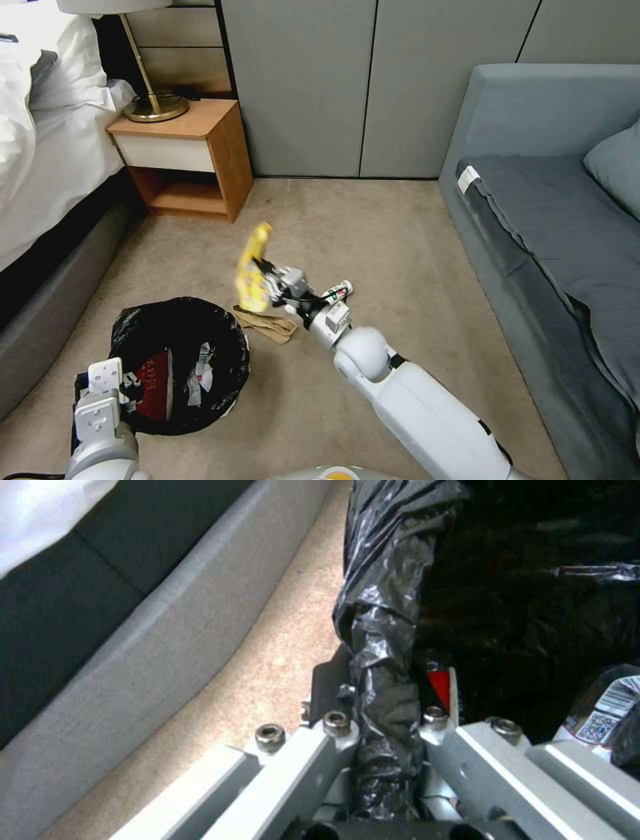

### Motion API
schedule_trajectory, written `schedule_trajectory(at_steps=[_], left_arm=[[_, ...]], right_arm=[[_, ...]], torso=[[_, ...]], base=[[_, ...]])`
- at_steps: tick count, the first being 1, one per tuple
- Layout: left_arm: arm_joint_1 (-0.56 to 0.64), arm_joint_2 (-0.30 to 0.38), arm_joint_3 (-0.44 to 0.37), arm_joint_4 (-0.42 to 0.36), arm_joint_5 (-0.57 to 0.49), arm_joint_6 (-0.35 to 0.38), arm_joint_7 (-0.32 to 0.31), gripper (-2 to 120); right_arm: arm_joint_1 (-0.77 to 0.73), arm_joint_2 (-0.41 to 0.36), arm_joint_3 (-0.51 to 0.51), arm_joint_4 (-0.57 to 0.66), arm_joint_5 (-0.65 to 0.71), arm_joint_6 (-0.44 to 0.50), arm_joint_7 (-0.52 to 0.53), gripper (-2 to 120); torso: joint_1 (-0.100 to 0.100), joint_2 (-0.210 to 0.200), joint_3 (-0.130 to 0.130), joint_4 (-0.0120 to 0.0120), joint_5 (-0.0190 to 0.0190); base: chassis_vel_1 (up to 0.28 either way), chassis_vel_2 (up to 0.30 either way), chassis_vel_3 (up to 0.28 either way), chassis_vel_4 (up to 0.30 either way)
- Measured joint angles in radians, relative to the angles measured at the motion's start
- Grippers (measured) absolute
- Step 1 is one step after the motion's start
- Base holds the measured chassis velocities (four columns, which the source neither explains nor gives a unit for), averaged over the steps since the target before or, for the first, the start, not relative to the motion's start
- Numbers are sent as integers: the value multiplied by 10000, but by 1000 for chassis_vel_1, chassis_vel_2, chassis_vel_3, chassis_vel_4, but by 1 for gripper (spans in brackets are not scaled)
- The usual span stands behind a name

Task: Pick up the trash bin, then pick up the garbage from the floor and place it into the trash bin.

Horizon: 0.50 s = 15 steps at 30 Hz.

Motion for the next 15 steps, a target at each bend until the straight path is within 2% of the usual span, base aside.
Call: schedule_trajectory(at_steps=[4, 7, 15], left_arm=[[7, -18, 11, 0, 7, 5, 3, 1], [10, -20, 12, -1, 10, 7, 6, 1], [-26, -23, 56, -12, 12, 12, 6, 1]], right_arm=[[186, -196, -685, 884, 656, 391, -774, 0], [342, -369, -1316, 1066, 956, 412, -926, 0], [639, -464, -2658, -74, 1533, 316, -500, 0]], torso=[[-1, 0, 0, 0, 1], [0, 0, 0, -1, 0], [0, 0, 0, 0, 0]], base=[[0, 0, 0, 0], [0, 0, 0, 0], [0, 0, 0, 0]])
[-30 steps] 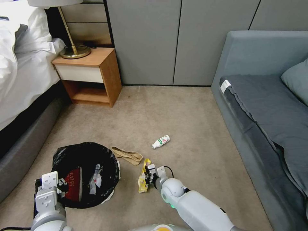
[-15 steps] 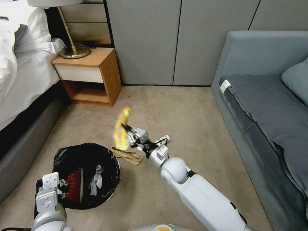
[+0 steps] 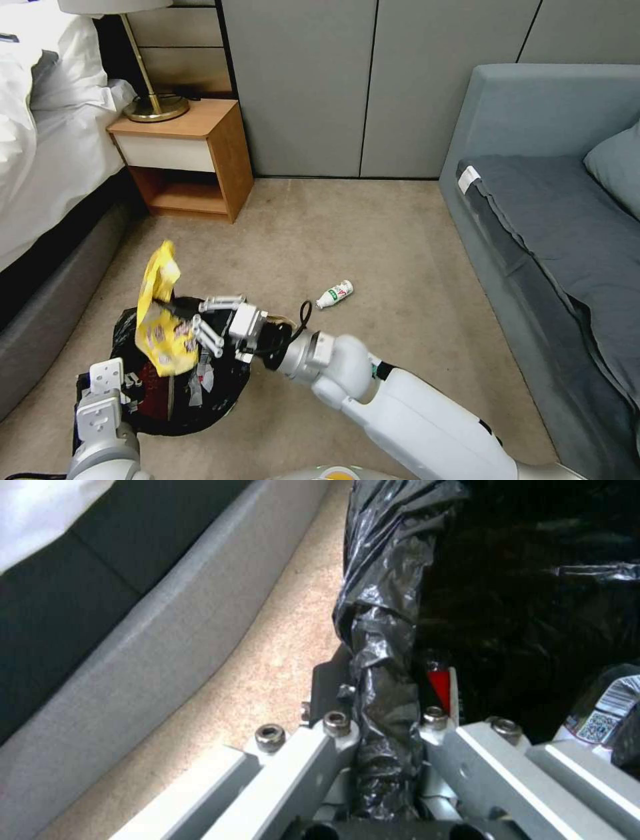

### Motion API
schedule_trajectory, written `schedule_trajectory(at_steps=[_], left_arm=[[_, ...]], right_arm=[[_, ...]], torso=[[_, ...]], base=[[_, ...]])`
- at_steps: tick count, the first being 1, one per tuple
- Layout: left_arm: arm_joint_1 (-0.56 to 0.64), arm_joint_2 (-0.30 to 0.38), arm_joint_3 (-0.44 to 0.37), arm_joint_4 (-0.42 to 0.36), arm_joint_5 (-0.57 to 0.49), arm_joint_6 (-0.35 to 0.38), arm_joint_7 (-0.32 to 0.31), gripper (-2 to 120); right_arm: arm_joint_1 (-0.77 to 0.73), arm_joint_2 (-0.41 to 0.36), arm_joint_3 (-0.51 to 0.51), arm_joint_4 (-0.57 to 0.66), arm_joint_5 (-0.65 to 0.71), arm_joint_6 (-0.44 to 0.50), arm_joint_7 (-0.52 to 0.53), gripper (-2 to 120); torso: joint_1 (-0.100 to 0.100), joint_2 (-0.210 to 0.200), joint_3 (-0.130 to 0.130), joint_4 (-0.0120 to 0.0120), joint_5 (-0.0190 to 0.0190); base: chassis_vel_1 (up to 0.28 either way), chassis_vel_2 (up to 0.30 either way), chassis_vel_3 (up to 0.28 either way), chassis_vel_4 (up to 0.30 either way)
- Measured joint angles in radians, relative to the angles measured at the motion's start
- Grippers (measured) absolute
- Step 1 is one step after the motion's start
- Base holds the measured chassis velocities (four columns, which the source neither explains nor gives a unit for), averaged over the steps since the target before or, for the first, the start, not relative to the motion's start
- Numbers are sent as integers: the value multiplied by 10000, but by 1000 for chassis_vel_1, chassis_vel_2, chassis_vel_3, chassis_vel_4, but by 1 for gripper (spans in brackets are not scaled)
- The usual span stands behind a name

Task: Pick up the trash bin, then pick up the garbage from the floor and place it into the trash bin.

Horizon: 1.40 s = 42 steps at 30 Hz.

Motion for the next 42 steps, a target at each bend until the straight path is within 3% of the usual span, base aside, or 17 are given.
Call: schedule_trajectory(at_steps=[17, 42], left_arm=[[-126, 57, 12, 38, -39, 8, 0, 1], [-244, 95, 88, 209, -57, 23, 3, 1]], right_arm=[[-44, 7, -94, -1411, -129, -25, 82, 1], [45, -328, -351, -1035, -164, -232, 222, 93]], torso=[[0, 0, 0, 0, 1], [0, 0, 0, 0, 1]], base=[[0, 0, 0, 0], [0, 0, 0, 0]])
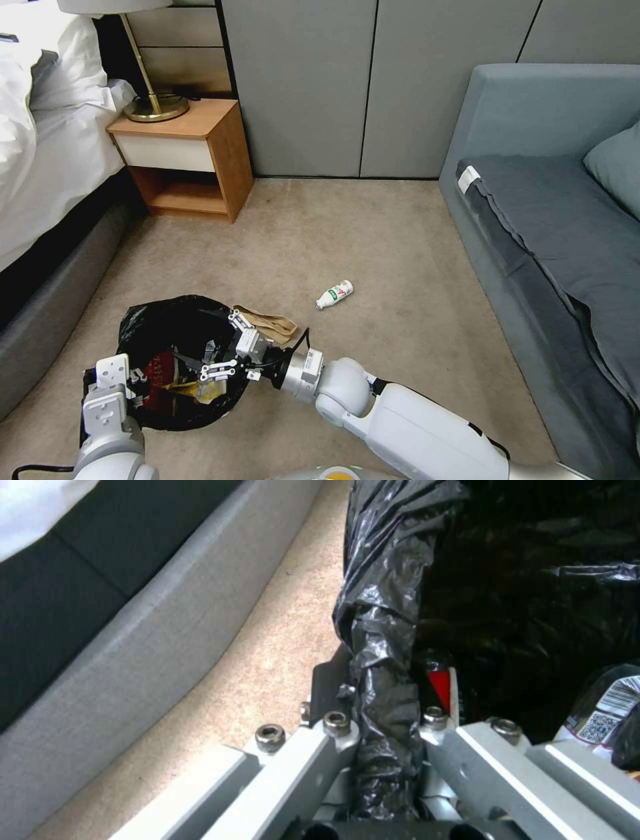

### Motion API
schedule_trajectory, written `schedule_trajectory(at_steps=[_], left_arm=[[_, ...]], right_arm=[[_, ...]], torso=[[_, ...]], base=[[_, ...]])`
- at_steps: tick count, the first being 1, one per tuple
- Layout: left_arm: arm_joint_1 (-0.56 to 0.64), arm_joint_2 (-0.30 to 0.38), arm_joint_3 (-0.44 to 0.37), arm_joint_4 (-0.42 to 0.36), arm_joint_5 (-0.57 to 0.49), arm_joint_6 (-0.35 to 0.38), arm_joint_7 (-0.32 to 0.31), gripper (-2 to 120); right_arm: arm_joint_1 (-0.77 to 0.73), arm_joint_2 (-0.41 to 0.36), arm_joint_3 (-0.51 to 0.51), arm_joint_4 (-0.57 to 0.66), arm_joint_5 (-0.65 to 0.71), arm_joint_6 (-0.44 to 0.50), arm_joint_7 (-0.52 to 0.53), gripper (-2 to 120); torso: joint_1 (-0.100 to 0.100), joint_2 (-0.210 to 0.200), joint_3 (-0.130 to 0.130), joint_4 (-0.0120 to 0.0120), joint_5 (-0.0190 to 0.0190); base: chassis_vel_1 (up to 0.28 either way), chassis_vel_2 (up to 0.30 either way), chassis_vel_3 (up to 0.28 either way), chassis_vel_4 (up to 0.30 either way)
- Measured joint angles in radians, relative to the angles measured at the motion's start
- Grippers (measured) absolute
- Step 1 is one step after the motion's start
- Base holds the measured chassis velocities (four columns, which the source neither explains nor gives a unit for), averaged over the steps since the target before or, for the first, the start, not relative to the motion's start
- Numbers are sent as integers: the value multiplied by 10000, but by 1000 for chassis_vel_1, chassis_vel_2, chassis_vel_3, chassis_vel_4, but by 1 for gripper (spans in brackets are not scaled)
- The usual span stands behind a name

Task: Pick up the trash bin, then pick up the garbage from the floor and place it into the trash bin.

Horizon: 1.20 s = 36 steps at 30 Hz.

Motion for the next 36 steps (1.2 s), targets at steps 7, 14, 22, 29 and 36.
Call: schedule_trajectory(at_steps=[7, 14, 22, 29, 36], left_arm=[[-13, 5, 8, 0, 2, 6, 7, 1], [12, 40, -9, 11, 3, 6, 11, 1], [54, 93, -95, 11, -40, 6, 12, 1], [89, 104, -108, 12, -154, 4, 18, 1], [76, 96, -69, 11, -162, 4, 96, 1]], right_arm=[[155, -238, -88, 459, 31, -93, 60, 100], [-5, -35, 690, 1747, -147, -245, 777, 100], [-1191, 257, 2985, 3797, -974, -930, 2188, 100], [-2857, -157, 4579, 4408, -1634, -1355, 3247, 100], [-4439, -259, 5279, 3081, -1783, -1156, 3380, 100]], torso=[[0, 0, 0, 0, 0], [0, 0, 0, 1, -1], [0, 0, 0, 0, 1], [0, 0, 0, -1, 1], [0, 1, 0, -1, 2]], base=[[0, 0, 0, 0], [0, 0, 0, 0], [0, 0, 0, 0], [0, 0, 0, 0], [0, 0, 0, 0]])
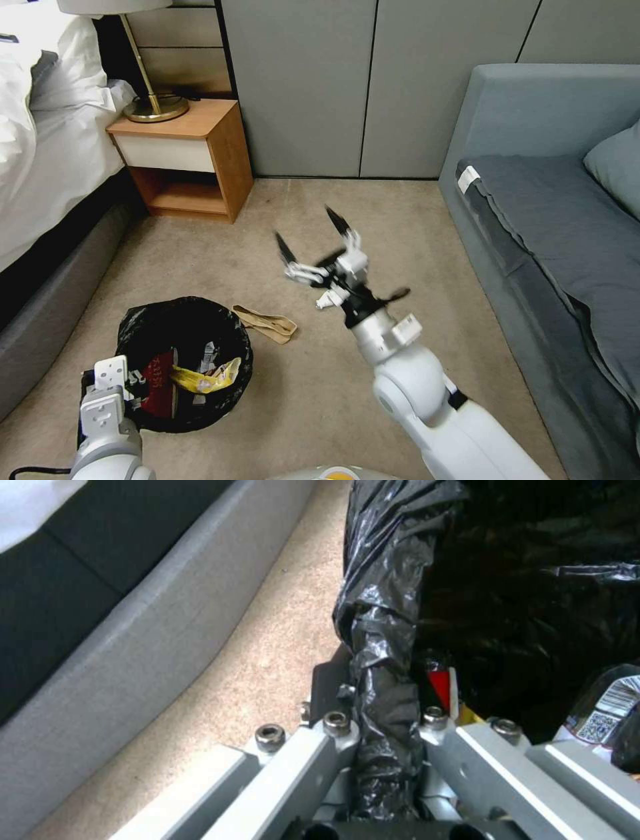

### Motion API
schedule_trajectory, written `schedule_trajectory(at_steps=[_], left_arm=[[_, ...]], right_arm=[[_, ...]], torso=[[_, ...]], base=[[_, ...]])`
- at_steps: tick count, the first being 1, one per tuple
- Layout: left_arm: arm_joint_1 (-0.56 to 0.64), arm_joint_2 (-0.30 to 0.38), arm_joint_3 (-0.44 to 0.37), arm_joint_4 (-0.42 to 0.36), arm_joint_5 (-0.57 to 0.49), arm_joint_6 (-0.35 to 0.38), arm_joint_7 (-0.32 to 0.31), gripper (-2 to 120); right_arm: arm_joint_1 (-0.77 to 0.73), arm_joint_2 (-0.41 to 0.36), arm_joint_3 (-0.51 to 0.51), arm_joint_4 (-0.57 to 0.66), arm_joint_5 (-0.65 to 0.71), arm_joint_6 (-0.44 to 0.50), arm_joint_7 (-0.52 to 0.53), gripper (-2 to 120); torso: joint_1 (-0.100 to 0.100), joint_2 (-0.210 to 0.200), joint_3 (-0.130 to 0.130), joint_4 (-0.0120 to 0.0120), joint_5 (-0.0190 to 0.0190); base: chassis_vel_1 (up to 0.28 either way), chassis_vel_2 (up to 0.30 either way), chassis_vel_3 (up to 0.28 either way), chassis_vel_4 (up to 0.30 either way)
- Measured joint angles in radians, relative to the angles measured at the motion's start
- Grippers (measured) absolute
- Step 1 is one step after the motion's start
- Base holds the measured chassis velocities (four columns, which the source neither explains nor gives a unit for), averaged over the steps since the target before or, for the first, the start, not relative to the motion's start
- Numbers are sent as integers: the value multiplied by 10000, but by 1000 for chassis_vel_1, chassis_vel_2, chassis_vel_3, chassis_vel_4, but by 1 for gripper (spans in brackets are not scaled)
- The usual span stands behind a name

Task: Pick up the trash bin, then pick up the garbage from the floor and place it into the trash bin.

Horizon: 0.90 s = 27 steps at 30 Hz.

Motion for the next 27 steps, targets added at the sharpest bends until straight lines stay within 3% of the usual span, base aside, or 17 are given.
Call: schedule_trajectory(at_steps=[11, 27], left_arm=[[51, -33, 4, -82, -45, 33, 6, 1], [113, 60, -87, -147, -99, 102, 54, 1]], right_arm=[[-183, -4, -171, -594, 81, 126, -99, 100], [278, 27, -505, -775, 162, 251, -166, 100]], torso=[[0, 0, 0, 1, -2], [0, 0, 0, 1, -3]], base=[[0, 0, 0, 0], [73, 73, 77, 76]])
